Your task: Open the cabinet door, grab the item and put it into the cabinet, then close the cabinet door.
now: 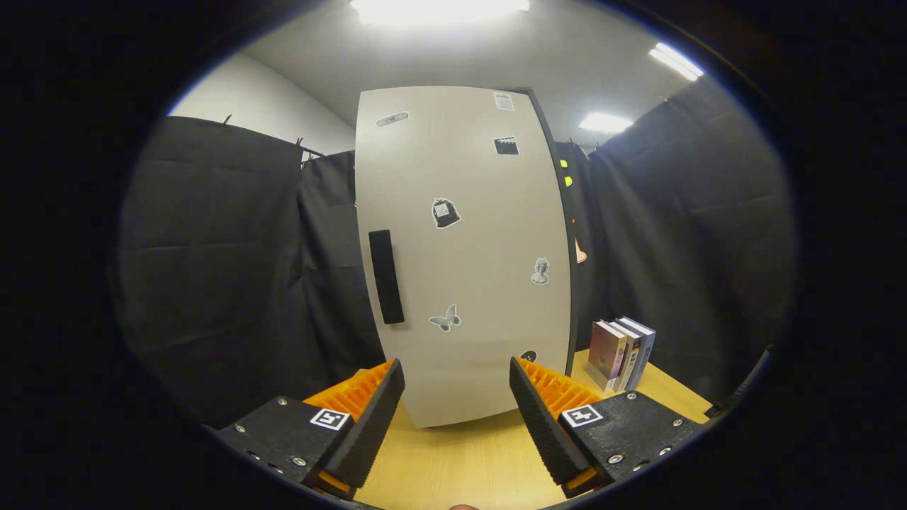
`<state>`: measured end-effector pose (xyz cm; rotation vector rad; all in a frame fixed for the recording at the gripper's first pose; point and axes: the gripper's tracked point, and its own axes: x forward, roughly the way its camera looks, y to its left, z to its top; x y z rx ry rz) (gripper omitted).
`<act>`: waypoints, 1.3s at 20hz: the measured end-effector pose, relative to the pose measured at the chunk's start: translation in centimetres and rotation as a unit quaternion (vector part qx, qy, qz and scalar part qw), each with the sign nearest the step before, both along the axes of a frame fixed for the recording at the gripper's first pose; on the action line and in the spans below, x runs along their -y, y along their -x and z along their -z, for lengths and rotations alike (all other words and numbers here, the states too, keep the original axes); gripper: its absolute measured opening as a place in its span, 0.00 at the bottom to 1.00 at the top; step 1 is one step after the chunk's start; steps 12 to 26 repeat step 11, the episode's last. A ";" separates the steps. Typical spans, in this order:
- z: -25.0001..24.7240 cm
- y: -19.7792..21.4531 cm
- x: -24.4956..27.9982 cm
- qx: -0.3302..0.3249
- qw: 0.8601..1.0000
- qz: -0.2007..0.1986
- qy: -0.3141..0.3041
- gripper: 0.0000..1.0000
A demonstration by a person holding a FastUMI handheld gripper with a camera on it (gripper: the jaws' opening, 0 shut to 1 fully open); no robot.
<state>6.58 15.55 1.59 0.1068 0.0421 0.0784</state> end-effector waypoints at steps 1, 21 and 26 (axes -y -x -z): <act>0.0 0.1 -0.1 0.000 1.000 0.000 0.001 0.93; 0.1 0.4 -0.6 -0.007 1.000 -0.004 0.003 0.93; 0.1 0.4 -0.6 -0.007 1.000 -0.004 0.003 0.93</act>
